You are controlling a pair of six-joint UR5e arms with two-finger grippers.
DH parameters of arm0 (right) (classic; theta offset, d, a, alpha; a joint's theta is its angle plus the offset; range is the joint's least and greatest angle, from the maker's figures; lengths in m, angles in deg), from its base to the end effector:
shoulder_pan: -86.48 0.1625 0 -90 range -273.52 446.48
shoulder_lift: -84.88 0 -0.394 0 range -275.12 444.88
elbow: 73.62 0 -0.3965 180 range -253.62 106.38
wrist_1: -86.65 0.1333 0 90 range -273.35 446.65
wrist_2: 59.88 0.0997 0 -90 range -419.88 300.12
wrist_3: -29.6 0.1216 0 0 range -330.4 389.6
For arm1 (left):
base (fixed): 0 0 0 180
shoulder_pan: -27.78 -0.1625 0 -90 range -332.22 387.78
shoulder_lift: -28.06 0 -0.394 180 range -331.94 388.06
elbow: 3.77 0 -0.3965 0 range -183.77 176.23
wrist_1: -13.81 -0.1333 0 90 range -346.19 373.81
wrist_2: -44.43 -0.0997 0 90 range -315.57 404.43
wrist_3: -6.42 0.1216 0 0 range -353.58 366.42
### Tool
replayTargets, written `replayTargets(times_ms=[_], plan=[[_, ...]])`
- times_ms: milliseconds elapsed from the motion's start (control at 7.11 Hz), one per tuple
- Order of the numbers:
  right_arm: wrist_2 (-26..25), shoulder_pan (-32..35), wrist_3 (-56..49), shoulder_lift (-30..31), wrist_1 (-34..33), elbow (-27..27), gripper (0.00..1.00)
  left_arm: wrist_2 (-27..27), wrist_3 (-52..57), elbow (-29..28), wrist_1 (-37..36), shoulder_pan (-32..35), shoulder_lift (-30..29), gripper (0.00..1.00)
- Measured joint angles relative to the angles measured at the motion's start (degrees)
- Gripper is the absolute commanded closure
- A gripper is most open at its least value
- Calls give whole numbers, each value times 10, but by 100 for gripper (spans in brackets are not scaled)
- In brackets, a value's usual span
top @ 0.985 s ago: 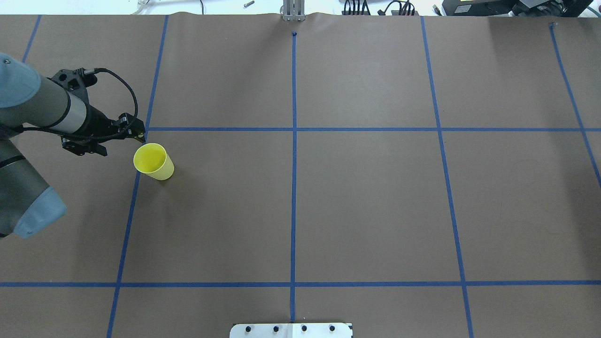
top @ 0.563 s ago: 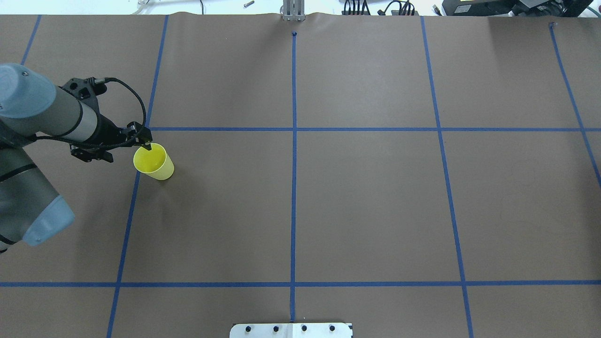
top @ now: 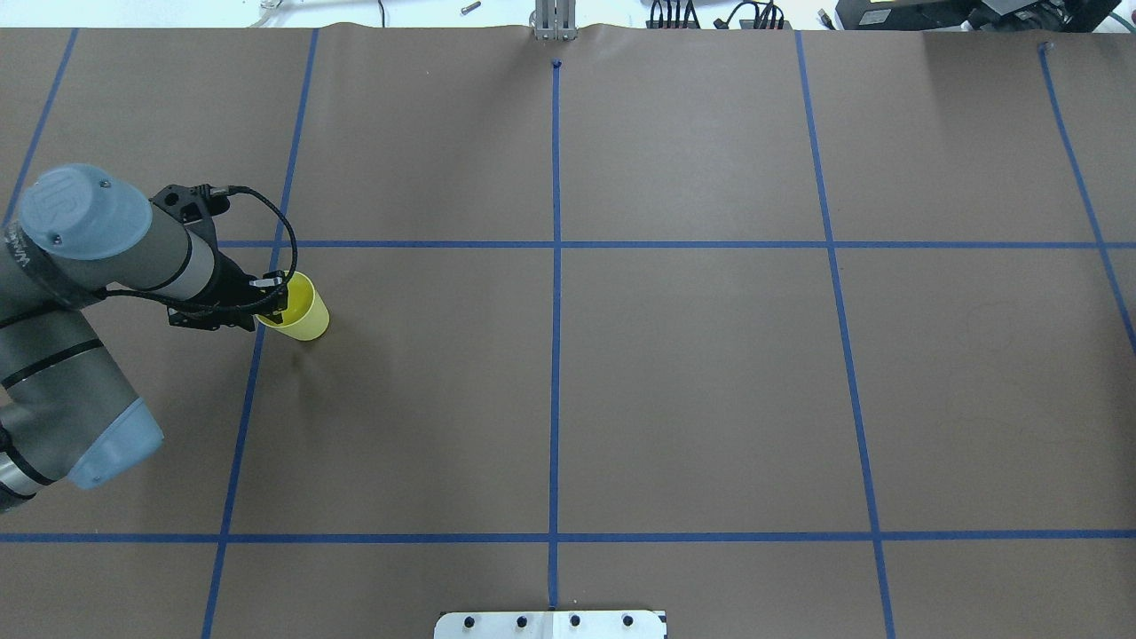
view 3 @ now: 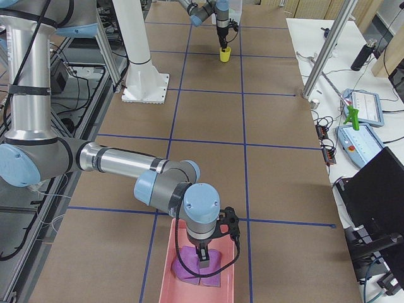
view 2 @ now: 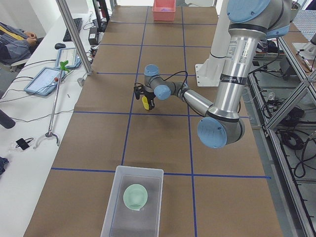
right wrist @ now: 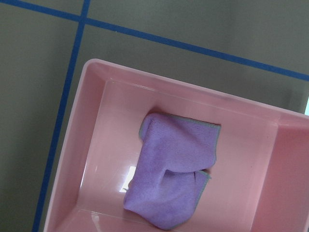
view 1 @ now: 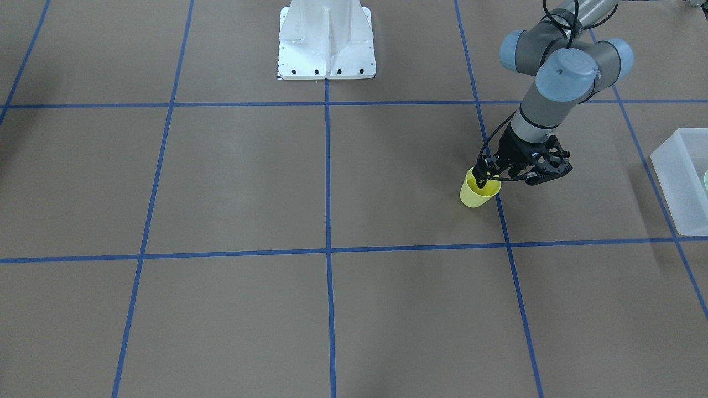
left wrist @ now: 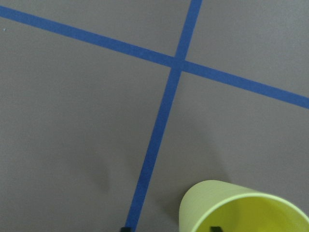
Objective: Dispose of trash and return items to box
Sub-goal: 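Grasp the yellow cup with the left gripper and move it into the clear box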
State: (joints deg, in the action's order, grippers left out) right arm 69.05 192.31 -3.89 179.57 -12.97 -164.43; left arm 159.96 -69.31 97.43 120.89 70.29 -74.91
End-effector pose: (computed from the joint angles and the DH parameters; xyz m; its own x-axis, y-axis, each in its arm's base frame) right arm 0.1743 -0.4061 0.6973 0.7372 -0.2215 0.6384 0.1697 0.9751 0.1425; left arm 0.3858 -0.4634 0.4009 0.6358 -0.2811 -0.7189 0.2513 0.9560 -0.1515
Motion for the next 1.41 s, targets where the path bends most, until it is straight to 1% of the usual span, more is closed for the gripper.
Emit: replayTargets(times_ms=[281,422,563,704,844,985,1126,1267,1407], plan=[[27,-6,9,-1,4,-6,0,36,0,16,1,13,0,100],[40,-23,40,-2,14,-19,0,73,4,35,1,47,3,100],[48,-55,107,-5,37,-36,0,133,18,48,1,105,8,100],[55,-94,190,-6,72,-52,0,173,65,55,1,161,26,100],[66,-133,278,-7,110,-70,0,191,159,59,1,210,67,100],[76,-163,350,-6,142,-88,0,198,285,58,-1,263,114,100],[89,-181,389,-4,157,-102,0,200,427,47,-20,324,149,100],[101,-193,410,-3,164,-110,0,200,567,23,-57,384,164,100],[105,-206,431,-3,169,-113,0,200,700,-21,-90,442,166,100]])
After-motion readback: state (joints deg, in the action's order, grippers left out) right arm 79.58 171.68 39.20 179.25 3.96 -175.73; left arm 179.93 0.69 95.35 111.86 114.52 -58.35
